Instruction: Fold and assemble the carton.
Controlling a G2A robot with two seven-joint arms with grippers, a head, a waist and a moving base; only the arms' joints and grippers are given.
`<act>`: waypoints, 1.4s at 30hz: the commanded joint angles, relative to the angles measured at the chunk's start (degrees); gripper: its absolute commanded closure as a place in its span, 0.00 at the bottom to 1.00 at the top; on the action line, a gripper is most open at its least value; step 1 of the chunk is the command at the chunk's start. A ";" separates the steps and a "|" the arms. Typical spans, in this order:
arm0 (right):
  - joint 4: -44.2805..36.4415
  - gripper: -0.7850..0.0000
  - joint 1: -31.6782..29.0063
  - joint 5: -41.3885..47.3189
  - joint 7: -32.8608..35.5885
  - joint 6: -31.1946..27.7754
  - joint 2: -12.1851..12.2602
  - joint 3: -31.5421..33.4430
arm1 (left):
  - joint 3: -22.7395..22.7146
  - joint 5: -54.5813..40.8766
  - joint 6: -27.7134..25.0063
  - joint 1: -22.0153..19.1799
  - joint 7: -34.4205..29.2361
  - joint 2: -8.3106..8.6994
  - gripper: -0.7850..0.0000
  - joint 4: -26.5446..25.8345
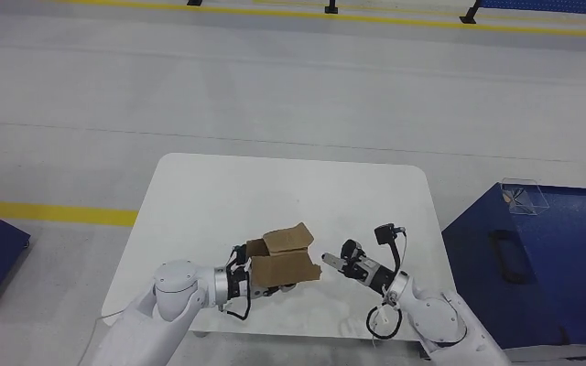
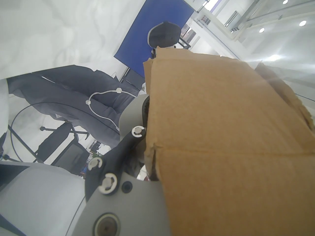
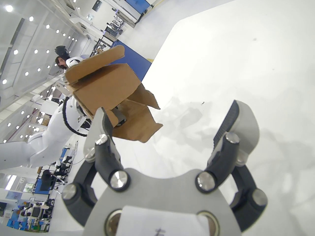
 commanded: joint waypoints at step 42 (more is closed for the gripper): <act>-0.44 0.00 1.75 -4.65 0.18 1.98 -1.67 -4.80 | 1.49 4.75 -6.36 3.38 -1.16 0.61 1.00 -4.27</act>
